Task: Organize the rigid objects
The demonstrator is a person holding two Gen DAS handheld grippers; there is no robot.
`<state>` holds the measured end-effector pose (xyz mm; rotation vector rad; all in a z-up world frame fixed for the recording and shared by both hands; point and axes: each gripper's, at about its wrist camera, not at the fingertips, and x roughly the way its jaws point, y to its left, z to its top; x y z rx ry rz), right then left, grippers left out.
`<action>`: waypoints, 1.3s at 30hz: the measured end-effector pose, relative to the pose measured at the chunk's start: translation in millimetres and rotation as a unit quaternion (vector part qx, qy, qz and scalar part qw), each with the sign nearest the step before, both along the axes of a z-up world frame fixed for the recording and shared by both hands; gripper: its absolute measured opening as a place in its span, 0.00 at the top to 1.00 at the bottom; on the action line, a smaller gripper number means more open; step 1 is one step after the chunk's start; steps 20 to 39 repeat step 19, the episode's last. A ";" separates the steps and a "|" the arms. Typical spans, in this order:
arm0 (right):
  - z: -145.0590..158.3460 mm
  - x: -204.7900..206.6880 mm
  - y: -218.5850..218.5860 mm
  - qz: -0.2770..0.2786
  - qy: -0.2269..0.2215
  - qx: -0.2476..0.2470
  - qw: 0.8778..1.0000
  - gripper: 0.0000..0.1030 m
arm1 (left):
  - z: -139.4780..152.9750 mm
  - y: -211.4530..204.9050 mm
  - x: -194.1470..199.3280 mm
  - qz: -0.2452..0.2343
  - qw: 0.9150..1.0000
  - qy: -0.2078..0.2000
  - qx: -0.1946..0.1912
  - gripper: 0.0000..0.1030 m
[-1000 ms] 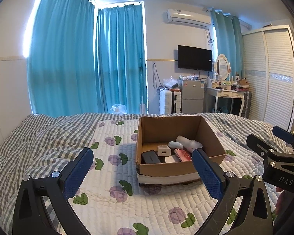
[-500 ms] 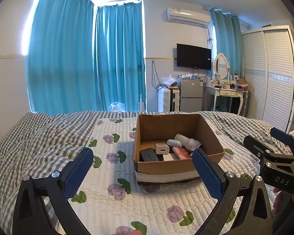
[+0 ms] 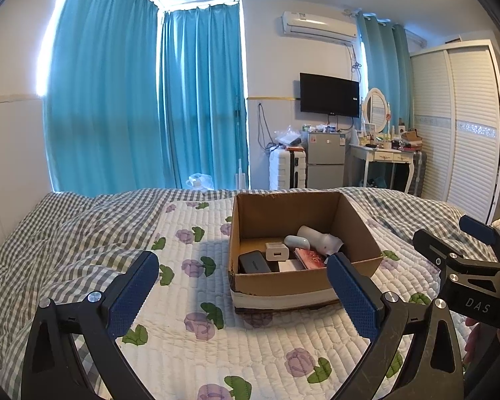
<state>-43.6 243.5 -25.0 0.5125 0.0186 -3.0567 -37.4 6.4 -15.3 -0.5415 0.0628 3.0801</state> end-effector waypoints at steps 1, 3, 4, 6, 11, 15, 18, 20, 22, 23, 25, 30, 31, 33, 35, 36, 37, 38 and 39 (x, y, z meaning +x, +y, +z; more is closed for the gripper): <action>-0.1 -0.3 -0.1 0.000 0.000 0.000 1.000 0.00 | 0.0 -0.2 -0.2 0.000 1.000 -0.001 0.000 0.00; -0.3 -0.6 -0.4 0.001 0.000 0.001 1.000 0.00 | -0.5 -0.7 -0.1 0.000 1.000 -0.001 0.001 0.00; -0.3 -0.8 -0.6 0.001 -0.001 0.002 1.000 0.00 | -0.6 -0.8 -0.2 0.000 1.000 -0.001 0.000 0.00; -0.5 -0.8 -0.5 0.000 0.000 0.002 1.000 0.00 | -0.8 -0.8 -0.4 0.000 1.000 -0.001 -0.002 0.00; -1.5 -0.7 0.0 -0.001 -0.001 0.000 1.000 0.00 | -1.5 -0.9 -1.3 -0.001 1.000 -0.002 -0.003 0.00; -1.7 -0.9 -0.4 -0.001 -0.002 0.000 1.000 0.00 | -1.8 -0.9 -1.3 -0.001 1.000 -0.003 -0.002 0.00; -1.9 -1.0 -0.5 -0.001 -0.004 0.002 1.000 0.00 | -2.7 -1.8 -1.2 0.002 1.000 -0.006 0.001 0.00; -1.9 -0.8 0.0 -0.001 -0.004 0.001 1.000 0.00 | -3.0 -2.6 -1.5 0.002 1.000 -0.007 0.002 0.00; -1.9 -0.8 0.0 -0.001 -0.004 0.001 1.000 0.00 | -3.0 -2.6 -1.5 0.002 1.000 -0.007 0.002 0.00; -1.9 -0.8 0.0 -0.001 -0.004 0.001 1.000 0.00 | -3.0 -2.6 -1.5 0.002 1.000 -0.007 0.002 0.00; -1.9 -0.8 0.0 -0.001 -0.004 0.001 1.000 0.00 | -3.0 -2.6 -1.5 0.002 1.000 -0.007 0.002 0.00; -1.9 -0.8 0.0 -0.001 -0.004 0.001 1.000 0.00 | -3.0 -2.6 -1.5 0.002 1.000 -0.007 0.002 0.00; -1.9 -0.8 0.0 -0.001 -0.004 0.001 1.000 0.00 | -3.0 -2.6 -1.5 0.002 1.000 -0.007 0.002 0.00; -1.9 -0.8 0.0 -0.001 -0.004 0.001 1.000 0.00 | -3.0 -2.6 -1.5 0.002 1.000 -0.007 0.002 0.00; -1.9 -0.8 0.0 -0.001 -0.004 0.001 1.000 0.00 | -3.0 -2.6 -1.5 0.002 1.000 -0.007 0.002 0.00; -1.9 -0.8 0.0 -0.001 -0.004 0.001 1.000 0.00 | -3.0 -2.6 -1.5 0.002 1.000 -0.007 0.002 0.00; -1.9 -0.8 0.0 -0.001 -0.004 0.001 1.000 0.00 | -3.0 -2.6 -1.5 0.002 1.000 -0.007 0.002 0.00; -1.9 -0.8 0.0 -0.001 -0.004 0.001 1.000 0.00 | -3.0 -2.6 -1.5 0.002 1.000 -0.007 0.002 0.00; -1.9 -0.8 0.0 -0.001 -0.004 0.001 1.000 0.00 | -3.0 -2.6 -1.5 0.002 1.000 -0.007 0.002 0.00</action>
